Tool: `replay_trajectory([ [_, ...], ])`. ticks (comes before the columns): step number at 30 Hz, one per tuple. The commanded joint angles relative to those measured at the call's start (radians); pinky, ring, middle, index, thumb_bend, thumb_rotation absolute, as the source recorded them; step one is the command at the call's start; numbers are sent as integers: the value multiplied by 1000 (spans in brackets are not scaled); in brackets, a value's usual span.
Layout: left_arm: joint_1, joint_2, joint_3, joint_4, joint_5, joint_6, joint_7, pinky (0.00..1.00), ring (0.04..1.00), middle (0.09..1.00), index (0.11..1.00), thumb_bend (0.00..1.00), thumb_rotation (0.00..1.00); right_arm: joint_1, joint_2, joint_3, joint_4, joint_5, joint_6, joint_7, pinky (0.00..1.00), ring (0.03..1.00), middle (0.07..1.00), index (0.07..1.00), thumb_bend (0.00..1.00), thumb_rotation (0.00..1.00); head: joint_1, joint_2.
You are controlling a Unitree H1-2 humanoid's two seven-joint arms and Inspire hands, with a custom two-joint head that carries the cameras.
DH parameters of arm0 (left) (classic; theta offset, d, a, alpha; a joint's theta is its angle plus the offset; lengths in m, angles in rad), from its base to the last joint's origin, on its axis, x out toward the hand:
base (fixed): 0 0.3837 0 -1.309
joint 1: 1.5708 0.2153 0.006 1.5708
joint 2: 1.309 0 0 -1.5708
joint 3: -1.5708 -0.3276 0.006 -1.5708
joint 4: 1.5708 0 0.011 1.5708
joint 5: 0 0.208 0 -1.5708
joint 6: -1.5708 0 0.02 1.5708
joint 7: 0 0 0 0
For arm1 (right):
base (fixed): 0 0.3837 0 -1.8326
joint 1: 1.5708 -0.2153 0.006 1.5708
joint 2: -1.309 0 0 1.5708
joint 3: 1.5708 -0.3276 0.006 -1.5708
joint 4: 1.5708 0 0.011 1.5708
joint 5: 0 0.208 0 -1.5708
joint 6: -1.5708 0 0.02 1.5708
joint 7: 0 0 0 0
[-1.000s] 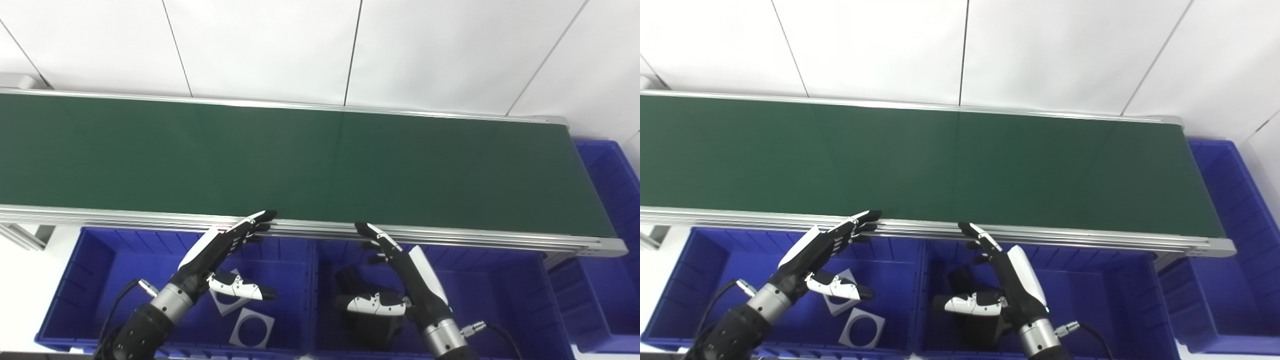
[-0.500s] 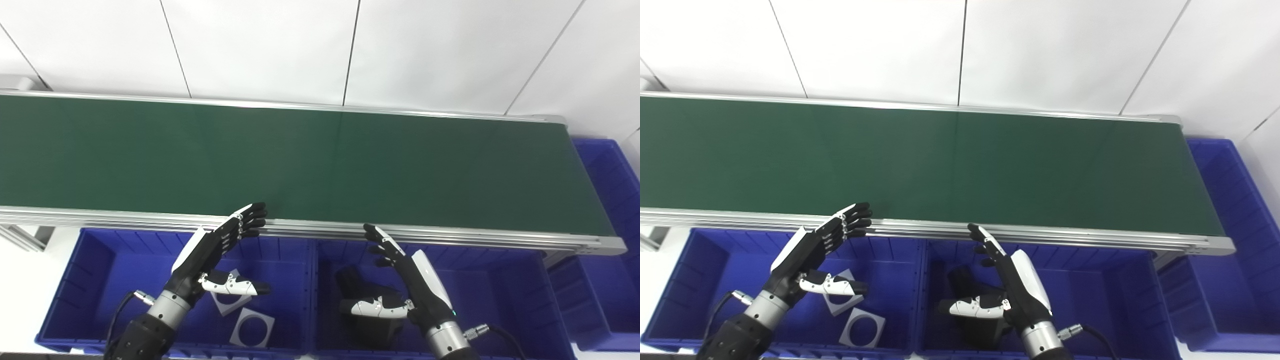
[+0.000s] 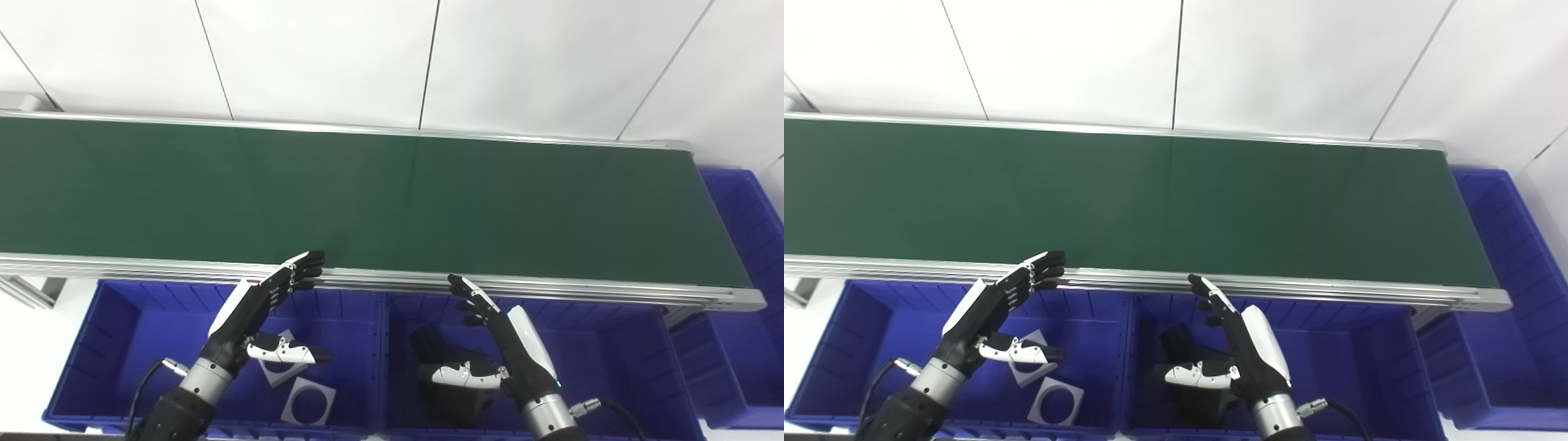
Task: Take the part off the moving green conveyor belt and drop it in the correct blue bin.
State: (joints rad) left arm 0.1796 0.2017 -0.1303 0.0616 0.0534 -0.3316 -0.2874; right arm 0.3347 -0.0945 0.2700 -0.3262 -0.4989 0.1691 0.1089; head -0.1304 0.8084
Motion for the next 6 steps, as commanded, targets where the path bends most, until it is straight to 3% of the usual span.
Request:
replay_trajectory([
  [1,-10,8,3,-13,16,-40,19,826,864,887,866,909,179,-5,8,4,-30,-4,-22,-16,748,822,877,901,750,199,1,0],
  [6,-10,9,0,-19,44,-38,29,812,855,881,852,924,206,-6,8,4,-26,0,-26,-20,742,814,871,892,758,210,4,-1],
])
